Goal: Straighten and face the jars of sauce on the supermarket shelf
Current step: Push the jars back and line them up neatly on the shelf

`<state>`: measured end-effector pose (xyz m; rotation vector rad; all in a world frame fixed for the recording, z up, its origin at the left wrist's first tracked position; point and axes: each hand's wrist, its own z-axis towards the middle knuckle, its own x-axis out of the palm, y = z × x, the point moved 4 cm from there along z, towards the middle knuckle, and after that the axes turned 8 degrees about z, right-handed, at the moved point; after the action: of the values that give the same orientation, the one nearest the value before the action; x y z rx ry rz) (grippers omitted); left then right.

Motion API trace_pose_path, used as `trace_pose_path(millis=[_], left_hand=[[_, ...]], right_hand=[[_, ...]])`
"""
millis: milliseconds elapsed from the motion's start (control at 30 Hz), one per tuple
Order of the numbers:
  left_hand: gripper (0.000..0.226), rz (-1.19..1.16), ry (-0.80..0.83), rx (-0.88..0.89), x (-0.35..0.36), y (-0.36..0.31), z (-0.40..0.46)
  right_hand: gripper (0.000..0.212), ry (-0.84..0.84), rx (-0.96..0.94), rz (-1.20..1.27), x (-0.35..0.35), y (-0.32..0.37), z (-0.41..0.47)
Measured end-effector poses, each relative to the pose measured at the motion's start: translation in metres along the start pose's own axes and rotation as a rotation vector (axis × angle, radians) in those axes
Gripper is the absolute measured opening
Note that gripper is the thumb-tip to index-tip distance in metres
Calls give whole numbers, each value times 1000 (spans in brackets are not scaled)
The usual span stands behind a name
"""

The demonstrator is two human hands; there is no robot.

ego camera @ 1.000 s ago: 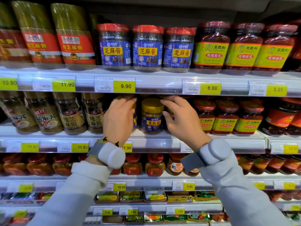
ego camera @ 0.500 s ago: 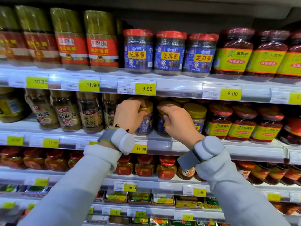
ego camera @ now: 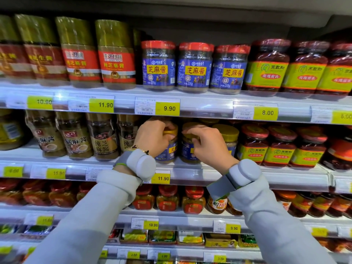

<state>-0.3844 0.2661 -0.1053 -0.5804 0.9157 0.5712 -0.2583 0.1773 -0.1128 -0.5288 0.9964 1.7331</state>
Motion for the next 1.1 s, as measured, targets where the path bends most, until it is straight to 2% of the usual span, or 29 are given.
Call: trace_pose_path(millis=[100, 267, 400, 600, 900, 1100], left_hand=[[20, -125, 37, -35, 0, 11, -3], [19, -165, 91, -32, 1, 15, -3], [30, -133, 42, -2, 3, 3, -6], [22, -219, 21, -62, 6, 8, -3], [21, -246, -1, -35, 11, 5, -7], [18, -200, -37, -28, 10, 2, -15]], right_hand=[[40, 12, 6, 4, 1, -2, 0], [41, 15, 8, 25, 1, -3, 0], [41, 11, 0, 45, 0, -4, 1], [41, 8, 3, 64, 0, -5, 0], [43, 26, -32, 43, -1, -3, -2], [41, -134, -35, 58, -18, -7, -15]])
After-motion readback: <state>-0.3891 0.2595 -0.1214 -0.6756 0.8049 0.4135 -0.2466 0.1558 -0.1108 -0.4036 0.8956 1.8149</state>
